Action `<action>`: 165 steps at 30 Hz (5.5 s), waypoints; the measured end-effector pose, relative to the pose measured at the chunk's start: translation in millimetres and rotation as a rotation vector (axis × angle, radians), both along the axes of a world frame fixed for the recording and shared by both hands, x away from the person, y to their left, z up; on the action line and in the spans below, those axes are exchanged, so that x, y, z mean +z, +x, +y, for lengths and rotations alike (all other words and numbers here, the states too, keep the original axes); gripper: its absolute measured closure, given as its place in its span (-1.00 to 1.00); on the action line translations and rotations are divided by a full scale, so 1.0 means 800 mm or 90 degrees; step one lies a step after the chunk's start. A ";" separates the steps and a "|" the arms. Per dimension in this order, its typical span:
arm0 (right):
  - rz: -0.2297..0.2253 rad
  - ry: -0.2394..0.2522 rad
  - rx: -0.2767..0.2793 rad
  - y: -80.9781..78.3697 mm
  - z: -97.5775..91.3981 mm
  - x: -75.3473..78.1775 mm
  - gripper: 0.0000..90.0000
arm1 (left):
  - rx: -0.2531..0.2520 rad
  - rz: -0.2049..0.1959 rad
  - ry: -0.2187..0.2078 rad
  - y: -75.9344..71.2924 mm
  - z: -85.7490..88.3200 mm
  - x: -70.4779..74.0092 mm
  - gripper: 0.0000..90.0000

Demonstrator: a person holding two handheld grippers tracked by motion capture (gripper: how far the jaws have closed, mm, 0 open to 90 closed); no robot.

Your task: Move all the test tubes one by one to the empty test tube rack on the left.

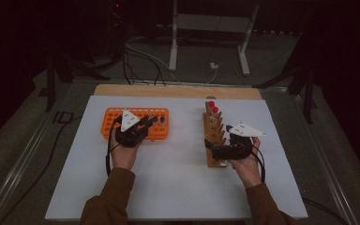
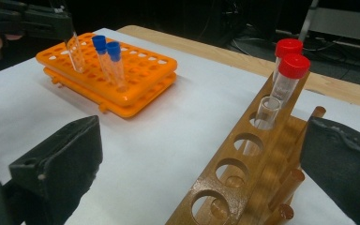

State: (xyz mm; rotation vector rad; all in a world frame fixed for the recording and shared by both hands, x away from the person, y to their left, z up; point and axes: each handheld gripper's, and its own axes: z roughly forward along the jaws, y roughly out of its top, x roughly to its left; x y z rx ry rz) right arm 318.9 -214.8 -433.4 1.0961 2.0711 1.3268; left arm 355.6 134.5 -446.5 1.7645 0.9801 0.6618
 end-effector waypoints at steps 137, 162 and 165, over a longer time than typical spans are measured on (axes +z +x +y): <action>0.048 -0.060 -0.091 0.091 0.009 -0.016 0.70 | 0.073 0.054 -0.075 -0.065 0.043 -0.019 -0.99; -0.018 -0.033 -0.078 0.069 -0.006 0.034 0.70 | 0.060 0.058 -0.056 -0.063 0.037 -0.023 -0.99; -0.021 -0.025 -0.074 0.066 -0.004 0.036 0.70 | 0.060 0.057 -0.054 -0.064 0.036 -0.023 -0.99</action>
